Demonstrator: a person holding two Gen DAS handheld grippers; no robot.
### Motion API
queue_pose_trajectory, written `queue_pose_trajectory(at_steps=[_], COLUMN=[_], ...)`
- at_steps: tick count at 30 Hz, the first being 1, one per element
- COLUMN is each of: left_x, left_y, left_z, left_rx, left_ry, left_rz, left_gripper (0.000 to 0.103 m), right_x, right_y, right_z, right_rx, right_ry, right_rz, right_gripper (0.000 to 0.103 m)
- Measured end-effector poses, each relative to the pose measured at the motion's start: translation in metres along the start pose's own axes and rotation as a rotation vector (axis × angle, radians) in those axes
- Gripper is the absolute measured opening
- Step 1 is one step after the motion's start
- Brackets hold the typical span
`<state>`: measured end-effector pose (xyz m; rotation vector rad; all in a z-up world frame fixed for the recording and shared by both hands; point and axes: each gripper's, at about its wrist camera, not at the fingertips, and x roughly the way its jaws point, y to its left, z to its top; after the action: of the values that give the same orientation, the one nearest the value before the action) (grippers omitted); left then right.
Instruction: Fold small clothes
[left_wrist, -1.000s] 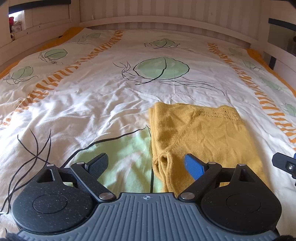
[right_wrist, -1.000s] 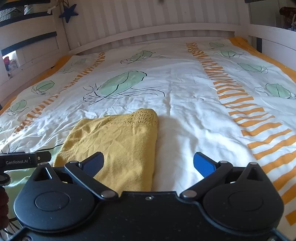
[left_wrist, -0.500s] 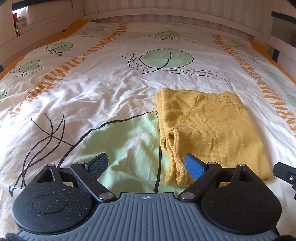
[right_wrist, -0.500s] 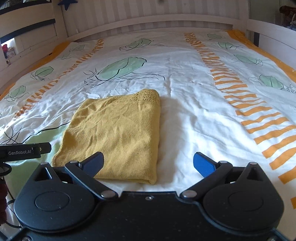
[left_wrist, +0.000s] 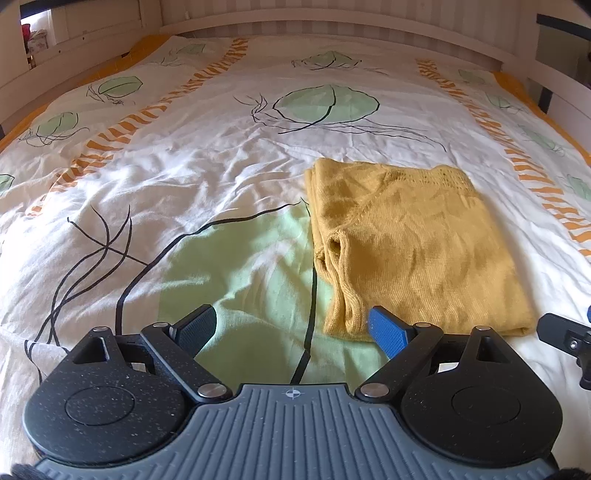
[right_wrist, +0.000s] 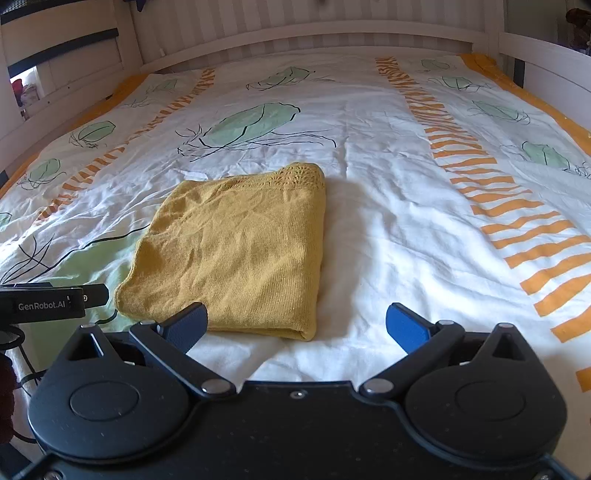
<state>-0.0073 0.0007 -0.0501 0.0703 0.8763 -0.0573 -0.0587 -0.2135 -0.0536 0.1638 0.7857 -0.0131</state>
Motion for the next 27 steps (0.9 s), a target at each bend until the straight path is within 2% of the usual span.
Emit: queue_pose_trajectory(at_steps=[27], left_x=[0.0059], left_y=[0.0059], left_z=[-0.0015], left_rx=[-0.018], left_ry=[0.027], left_rz=[0.001], left_gripper=[0.090], right_x=[0.0100], right_y=[-0.0003], right_z=[0.0040], right_rx=[0.006], right_ry=[0.021], right_rz=[0.016], right_gripper=[0.102])
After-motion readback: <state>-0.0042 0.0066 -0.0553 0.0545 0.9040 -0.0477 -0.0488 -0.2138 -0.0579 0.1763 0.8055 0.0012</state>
